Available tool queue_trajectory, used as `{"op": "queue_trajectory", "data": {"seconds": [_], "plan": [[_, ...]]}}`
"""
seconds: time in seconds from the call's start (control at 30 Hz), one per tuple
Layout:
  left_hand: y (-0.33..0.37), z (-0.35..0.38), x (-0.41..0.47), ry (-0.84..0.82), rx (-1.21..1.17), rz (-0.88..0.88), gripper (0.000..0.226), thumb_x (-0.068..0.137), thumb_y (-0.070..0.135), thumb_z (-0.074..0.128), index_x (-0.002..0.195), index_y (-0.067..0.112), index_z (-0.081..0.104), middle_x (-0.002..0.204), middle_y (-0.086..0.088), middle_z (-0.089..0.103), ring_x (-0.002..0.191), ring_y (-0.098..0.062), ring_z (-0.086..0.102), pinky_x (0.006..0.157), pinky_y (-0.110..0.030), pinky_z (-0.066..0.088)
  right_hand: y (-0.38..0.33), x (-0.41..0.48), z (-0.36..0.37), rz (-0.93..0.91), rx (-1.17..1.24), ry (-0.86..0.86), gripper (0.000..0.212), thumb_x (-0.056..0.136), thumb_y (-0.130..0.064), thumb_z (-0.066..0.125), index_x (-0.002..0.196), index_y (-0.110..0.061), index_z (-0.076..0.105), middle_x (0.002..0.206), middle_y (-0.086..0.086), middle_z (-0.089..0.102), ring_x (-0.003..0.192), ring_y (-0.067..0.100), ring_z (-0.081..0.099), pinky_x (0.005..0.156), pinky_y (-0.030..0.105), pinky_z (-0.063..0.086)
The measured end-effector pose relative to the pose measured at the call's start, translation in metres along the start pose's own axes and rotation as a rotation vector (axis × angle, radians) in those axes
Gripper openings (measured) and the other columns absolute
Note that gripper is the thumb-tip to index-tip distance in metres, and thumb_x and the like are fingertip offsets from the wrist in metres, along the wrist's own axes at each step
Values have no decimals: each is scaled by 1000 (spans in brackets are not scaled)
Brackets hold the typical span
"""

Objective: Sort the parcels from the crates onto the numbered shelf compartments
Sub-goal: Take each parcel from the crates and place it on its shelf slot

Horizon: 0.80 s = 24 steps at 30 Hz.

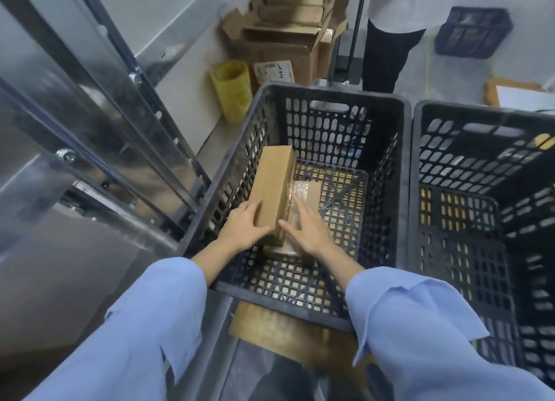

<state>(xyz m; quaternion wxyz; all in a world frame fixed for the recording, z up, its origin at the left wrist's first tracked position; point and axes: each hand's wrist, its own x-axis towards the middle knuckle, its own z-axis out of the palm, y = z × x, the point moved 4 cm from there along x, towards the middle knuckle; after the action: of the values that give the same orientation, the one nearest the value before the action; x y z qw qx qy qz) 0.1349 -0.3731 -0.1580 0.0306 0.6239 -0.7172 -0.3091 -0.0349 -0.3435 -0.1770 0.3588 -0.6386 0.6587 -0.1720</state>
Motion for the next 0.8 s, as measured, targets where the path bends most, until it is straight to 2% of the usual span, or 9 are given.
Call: {"op": "queue_trajectory", "data": {"seconds": [0.17, 0.33, 0.47, 0.53, 0.67, 0.7, 0.8], "plan": [[1, 2, 5, 18, -76, 55, 83, 85, 37, 72, 152, 14, 29, 148, -4, 32, 131, -22, 43, 107, -33, 34, 7, 2, 3, 28, 5, -25, 83, 93, -57, 52, 158, -36, 5, 164, -7, 18, 149, 20, 24, 117, 54, 29], [-3, 0, 14, 31, -158, 16, 95, 79, 28, 79, 153, 11, 23, 151, -9, 30, 133, -24, 40, 113, -38, 33, 5, 4, 4, 8, 80, -43, 81, 96, -49, 54, 158, -33, 4, 165, -7, 15, 150, 18, 21, 118, 55, 27], [-5, 0, 22, 16, -250, 13, 96, 75, 21, 82, 152, 13, 25, 147, -8, 45, 129, -24, 47, 110, -43, 39, 5, 5, 1, 10, 134, -44, 82, 97, -39, 57, 159, -29, 5, 165, -5, 17, 150, 18, 20, 119, 54, 24], [-4, 0, 27, 27, -304, 19, 92, 74, 17, 83, 149, 13, 30, 143, -6, 49, 127, -22, 49, 108, -40, 41, 5, 5, -1, 23, 132, -39, 81, 97, -36, 58, 159, -29, 5, 164, -3, 19, 149, 19, 22, 119, 53, 26], [-4, 1, 34, 40, -327, 3, 92, 75, 17, 83, 150, 11, 30, 132, -4, 51, 110, -20, 56, 91, -28, 45, 4, 7, -2, 62, 187, -40, 79, 97, -30, 56, 159, -30, 7, 163, -1, 23, 147, 22, 29, 116, 53, 30], [-4, 2, 35, 37, -321, 10, 90, 75, 17, 83, 149, 11, 32, 132, -5, 51, 111, -21, 55, 89, -27, 44, 4, 7, -2, 70, 200, -42, 79, 97, -30, 57, 159, -30, 7, 163, -1, 23, 147, 22, 29, 116, 53, 30], [-4, 5, 37, 22, -339, 15, 85, 75, 19, 82, 146, 13, 36, 140, -8, 46, 126, -21, 47, 104, -32, 40, 5, 7, 0, 78, 208, -46, 81, 96, -34, 59, 158, -32, 7, 163, -3, 24, 146, 22, 30, 114, 54, 32]]}}
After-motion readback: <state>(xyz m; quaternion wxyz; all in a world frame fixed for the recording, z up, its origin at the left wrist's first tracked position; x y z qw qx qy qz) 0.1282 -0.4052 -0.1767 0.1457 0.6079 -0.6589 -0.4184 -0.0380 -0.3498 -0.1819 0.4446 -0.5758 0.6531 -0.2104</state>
